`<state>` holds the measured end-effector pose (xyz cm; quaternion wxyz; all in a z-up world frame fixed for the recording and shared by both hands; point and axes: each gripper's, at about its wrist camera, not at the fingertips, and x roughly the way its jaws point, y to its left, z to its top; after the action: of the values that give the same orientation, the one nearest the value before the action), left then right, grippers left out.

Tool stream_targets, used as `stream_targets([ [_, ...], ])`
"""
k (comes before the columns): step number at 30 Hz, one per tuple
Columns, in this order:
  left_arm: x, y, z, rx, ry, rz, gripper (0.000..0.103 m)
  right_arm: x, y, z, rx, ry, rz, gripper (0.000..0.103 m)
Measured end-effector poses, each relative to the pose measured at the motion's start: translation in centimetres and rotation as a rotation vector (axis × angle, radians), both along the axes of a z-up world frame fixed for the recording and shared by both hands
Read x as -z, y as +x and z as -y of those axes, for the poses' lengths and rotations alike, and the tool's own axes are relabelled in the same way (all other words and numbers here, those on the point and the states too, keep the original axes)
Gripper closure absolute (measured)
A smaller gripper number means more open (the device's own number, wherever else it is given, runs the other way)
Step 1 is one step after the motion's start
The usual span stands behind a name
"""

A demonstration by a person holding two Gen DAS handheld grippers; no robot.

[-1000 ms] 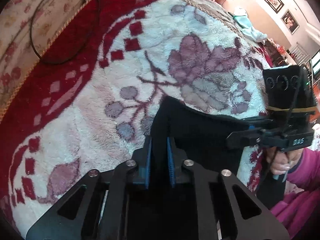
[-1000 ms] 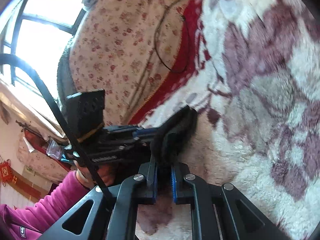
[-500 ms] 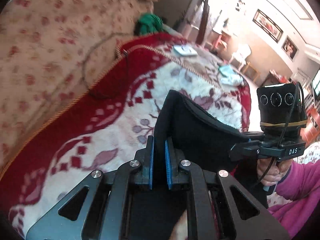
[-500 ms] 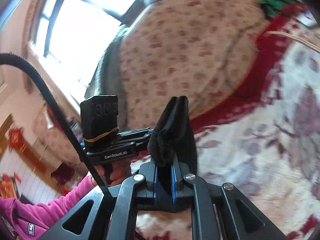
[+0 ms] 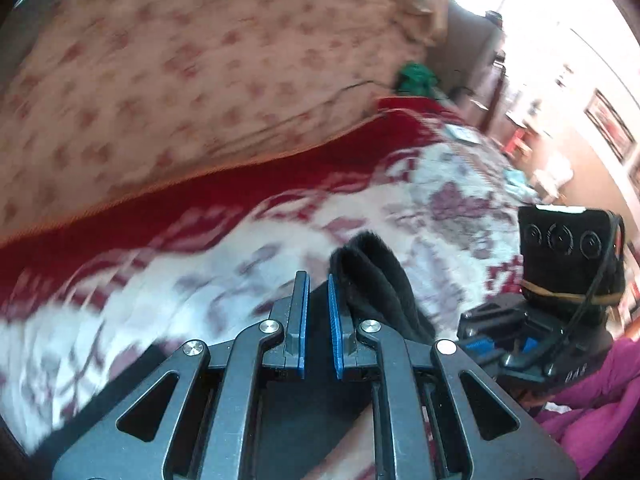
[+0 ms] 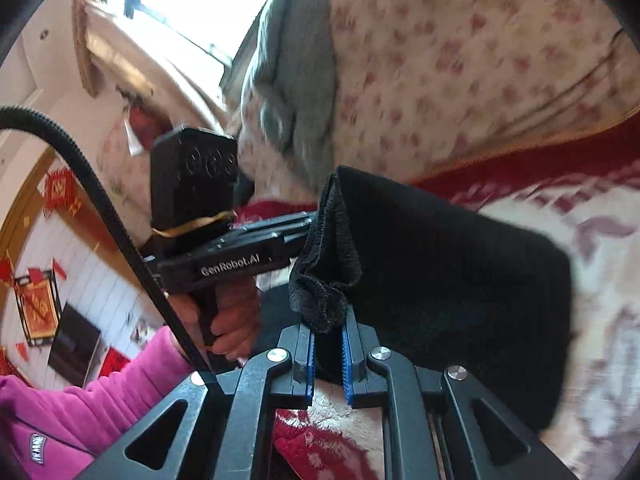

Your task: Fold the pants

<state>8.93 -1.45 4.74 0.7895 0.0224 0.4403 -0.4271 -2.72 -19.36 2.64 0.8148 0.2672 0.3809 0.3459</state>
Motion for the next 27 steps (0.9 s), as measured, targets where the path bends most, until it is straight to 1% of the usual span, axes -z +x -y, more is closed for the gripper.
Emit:
stream_targets([
  [2,1.4,0.2,-2.4,-0.066,0.021,-0.022,0.094,1.9,1.1,-2.4,-0.047,-0.013,-0.039,0.093],
  [4,3.0,0.3,-4.8,-0.142,0.044,-0.05,0.095,3.6,2.1,-4.0,-0.067,-0.036,-0.077,0.093],
  [7,4.2,0.0,-7.0,-0.209,0.061,-0.068,0.094,6.5,3.2,-6.3,-0.102,-0.061,-0.137,0.091],
  [8,4.4,-0.3,-7.6,-0.234,0.062,-0.07,0.094,7.2,3.5,-6.7,-0.103,-0.065,-0.158,0.087],
  [9,4.5,-0.5,-8.1,-0.253,0.061,-0.073,0.094,7.5,3.7,-6.9,-0.102,-0.064,-0.161,0.086],
  [10,4.4,-0.7,-8.4,-0.268,0.053,-0.077,0.094,7.3,3.6,-6.8,-0.102,-0.066,-0.146,0.08],
  [11,4.2,-1.0,-8.7,-0.279,0.046,-0.079,0.094,6.9,3.3,-6.8,-0.109,-0.075,-0.126,0.068],
  [12,3.9,-1.3,-8.9,-0.288,0.041,-0.075,0.085,6.4,2.8,-6.6,-0.12,-0.084,-0.103,0.063],
  [13,3.6,-1.9,-8.9,-0.297,0.038,-0.068,0.079,5.8,2.4,-6.4,-0.124,-0.093,-0.082,0.06],
  [14,3.4,-2.1,-8.7,-0.302,0.04,-0.064,0.067,5.2,1.9,-5.9,-0.12,-0.106,-0.057,0.06],
  [15,3.1,-2.6,-8.6,-0.308,0.042,-0.056,0.061,4.4,1.2,-5.1,-0.108,-0.122,-0.031,0.06],
  [18,2.7,-3.9,-7.7,-0.317,0.048,-0.042,0.059,2.9,-0.1,-2.2,-0.028,-0.175,0.009,0.06],
  [20,2.8,-4.6,-6.9,-0.34,0.08,-0.03,0.057,2.4,-0.6,0.0,0.035,-0.214,0.022,0.06],
  [22,3.3,-5.3,-6.1,-0.361,0.133,-0.013,0.057,2.2,-1.0,2.4,0.118,-0.26,0.02,0.058],
  [23,3.7,-5.7,-5.8,-0.369,0.154,-0.017,0.057,2.5,-1.0,3.6,0.156,-0.27,0.009,0.055],
  [25,4.5,-6.2,-5.2,-0.391,0.165,-0.048,0.057,3.1,-0.8,5.5,0.205,-0.283,-0.028,0.054],
  [27,5.3,-6.5,-4.7,-0.41,0.176,-0.061,0.057,4.4,0.0,6.8,0.233,-0.265,-0.077,0.054],
])
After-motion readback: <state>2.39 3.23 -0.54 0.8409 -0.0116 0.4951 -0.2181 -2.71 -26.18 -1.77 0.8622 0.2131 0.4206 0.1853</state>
